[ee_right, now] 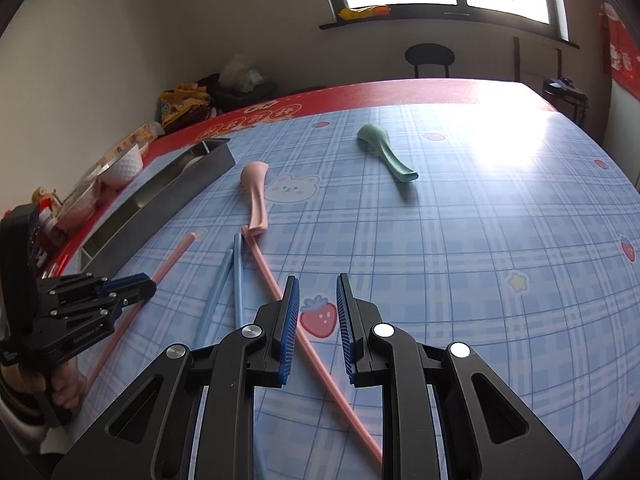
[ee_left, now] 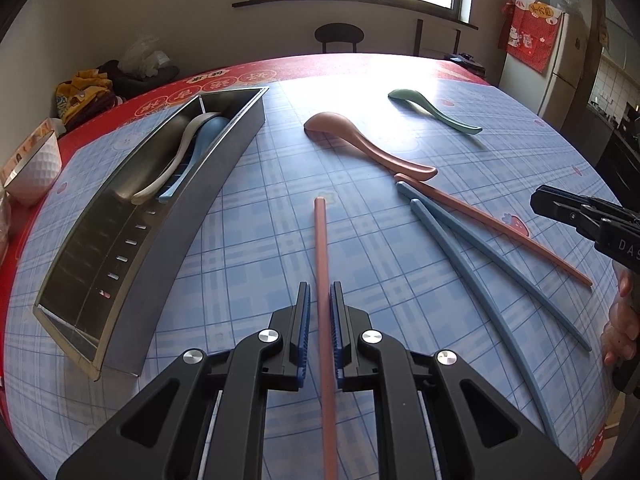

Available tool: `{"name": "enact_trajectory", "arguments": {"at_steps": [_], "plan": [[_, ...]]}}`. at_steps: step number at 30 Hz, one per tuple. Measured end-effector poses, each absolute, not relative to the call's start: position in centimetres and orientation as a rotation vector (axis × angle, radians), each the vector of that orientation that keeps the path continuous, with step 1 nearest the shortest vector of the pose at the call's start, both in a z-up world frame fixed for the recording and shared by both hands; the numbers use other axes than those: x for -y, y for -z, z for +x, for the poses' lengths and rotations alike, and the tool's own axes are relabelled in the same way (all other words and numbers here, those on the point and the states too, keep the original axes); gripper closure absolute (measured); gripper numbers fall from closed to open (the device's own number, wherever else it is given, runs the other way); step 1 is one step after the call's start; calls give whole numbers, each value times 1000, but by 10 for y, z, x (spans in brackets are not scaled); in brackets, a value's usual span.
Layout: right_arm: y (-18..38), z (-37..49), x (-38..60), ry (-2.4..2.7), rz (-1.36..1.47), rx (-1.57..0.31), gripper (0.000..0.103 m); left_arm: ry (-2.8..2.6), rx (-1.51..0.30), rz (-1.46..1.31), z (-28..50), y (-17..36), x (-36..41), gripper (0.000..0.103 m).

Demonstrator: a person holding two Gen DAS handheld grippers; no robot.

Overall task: Organize utensils
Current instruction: 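Lift the pink chopstick with the left gripper while the right gripper grasps the other pink chopstick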

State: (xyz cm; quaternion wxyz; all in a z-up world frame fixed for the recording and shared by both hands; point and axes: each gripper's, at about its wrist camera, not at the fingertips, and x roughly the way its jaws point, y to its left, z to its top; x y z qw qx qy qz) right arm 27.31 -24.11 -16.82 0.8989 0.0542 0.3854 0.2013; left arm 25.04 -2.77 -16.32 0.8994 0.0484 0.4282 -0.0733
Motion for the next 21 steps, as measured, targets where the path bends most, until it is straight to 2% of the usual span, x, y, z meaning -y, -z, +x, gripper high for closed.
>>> {"name": "enact_trajectory", "arguments": {"at_steps": [21], "plan": [[180,277,199,-420,-157,-889,83,193,-885,5,250,164,14,92]]}}
